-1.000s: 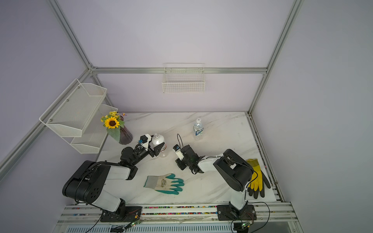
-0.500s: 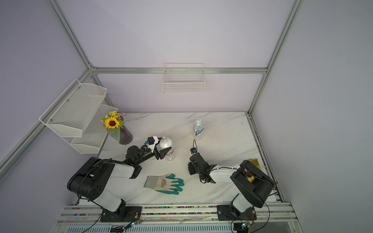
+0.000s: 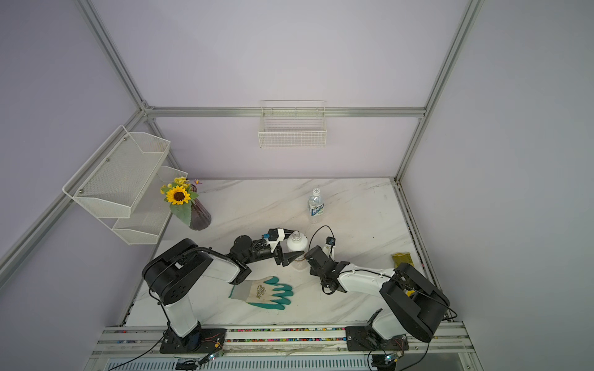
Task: Screw on the bottle caps
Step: Place the plastic bottle at the center of the board.
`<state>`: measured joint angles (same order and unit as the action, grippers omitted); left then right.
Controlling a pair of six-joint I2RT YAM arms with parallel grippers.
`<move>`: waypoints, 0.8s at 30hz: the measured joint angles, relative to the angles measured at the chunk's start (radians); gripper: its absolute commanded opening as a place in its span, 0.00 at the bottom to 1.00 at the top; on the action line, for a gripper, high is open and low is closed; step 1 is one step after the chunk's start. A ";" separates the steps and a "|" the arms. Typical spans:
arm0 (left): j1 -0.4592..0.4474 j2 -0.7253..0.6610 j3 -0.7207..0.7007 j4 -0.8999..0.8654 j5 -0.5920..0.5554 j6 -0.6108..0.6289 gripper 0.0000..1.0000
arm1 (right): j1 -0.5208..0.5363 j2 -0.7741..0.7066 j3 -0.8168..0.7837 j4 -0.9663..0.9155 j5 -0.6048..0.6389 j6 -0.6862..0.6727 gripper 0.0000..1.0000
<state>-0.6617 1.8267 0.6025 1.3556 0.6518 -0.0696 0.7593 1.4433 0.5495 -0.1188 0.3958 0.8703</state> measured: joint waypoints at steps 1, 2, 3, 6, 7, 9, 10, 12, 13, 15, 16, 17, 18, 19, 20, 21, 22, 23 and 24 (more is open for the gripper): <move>0.000 0.005 0.003 0.005 0.001 0.000 0.81 | 0.000 0.000 0.004 -0.012 0.000 0.005 0.39; 0.000 0.010 0.006 0.010 0.001 -0.001 0.81 | 0.000 0.000 0.008 -0.022 -0.001 0.007 0.42; 0.000 0.013 0.007 0.012 0.000 0.000 0.81 | 0.000 0.000 0.014 -0.034 -0.005 0.004 0.44; 0.000 0.014 0.007 0.011 -0.004 0.004 0.81 | 0.000 0.000 0.037 -0.073 -0.024 -0.014 0.53; 0.000 0.012 0.007 0.007 -0.005 0.009 0.81 | 0.000 0.000 0.047 -0.089 -0.035 -0.023 0.57; 0.000 0.005 0.007 -0.008 -0.008 0.015 0.81 | 0.000 0.000 0.065 -0.121 -0.051 -0.039 0.62; 0.000 0.000 0.007 -0.016 -0.009 0.019 0.81 | -0.002 0.000 0.077 -0.142 -0.062 -0.046 0.65; 0.000 -0.002 0.007 -0.024 -0.009 0.022 0.81 | -0.003 0.000 0.100 -0.177 -0.076 -0.058 0.71; 0.000 -0.002 0.007 -0.024 -0.009 0.022 0.82 | -0.004 -0.001 0.116 -0.201 -0.080 -0.064 0.79; 0.000 -0.002 0.007 -0.026 -0.012 0.021 0.83 | -0.007 -0.006 0.149 -0.255 -0.086 -0.073 0.88; 0.000 -0.002 0.007 -0.028 -0.013 0.021 0.84 | -0.007 -0.010 0.169 -0.288 -0.088 -0.076 0.92; 0.000 -0.002 0.007 -0.032 -0.014 0.020 0.84 | -0.008 -0.013 0.187 -0.312 -0.089 -0.078 0.93; 0.001 -0.002 0.007 -0.034 -0.016 0.019 0.85 | -0.010 -0.020 0.210 -0.344 -0.090 -0.084 0.94; 0.001 -0.002 0.007 -0.034 -0.017 0.018 0.87 | -0.012 -0.029 0.227 -0.367 -0.092 -0.093 0.96; 0.001 -0.002 0.007 -0.033 -0.018 0.018 0.88 | -0.013 -0.039 0.240 -0.385 -0.097 -0.101 0.97; 0.001 -0.002 0.007 -0.033 -0.021 0.017 0.89 | -0.016 -0.053 0.250 -0.401 -0.100 -0.111 0.97; 0.001 -0.002 0.007 -0.032 -0.022 0.015 0.89 | -0.022 -0.074 0.257 -0.415 -0.106 -0.132 0.97; 0.001 -0.002 0.006 -0.030 -0.024 0.011 0.90 | -0.028 -0.088 0.261 -0.423 -0.112 -0.141 0.97; 0.001 -0.002 0.006 -0.028 -0.024 0.010 0.90 | -0.040 -0.112 0.264 -0.431 -0.126 -0.160 0.97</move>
<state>-0.6605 1.8252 0.6086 1.3277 0.6273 -0.0601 0.7197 1.3315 0.8131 -0.5503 0.2703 0.7105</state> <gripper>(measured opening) 0.894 0.973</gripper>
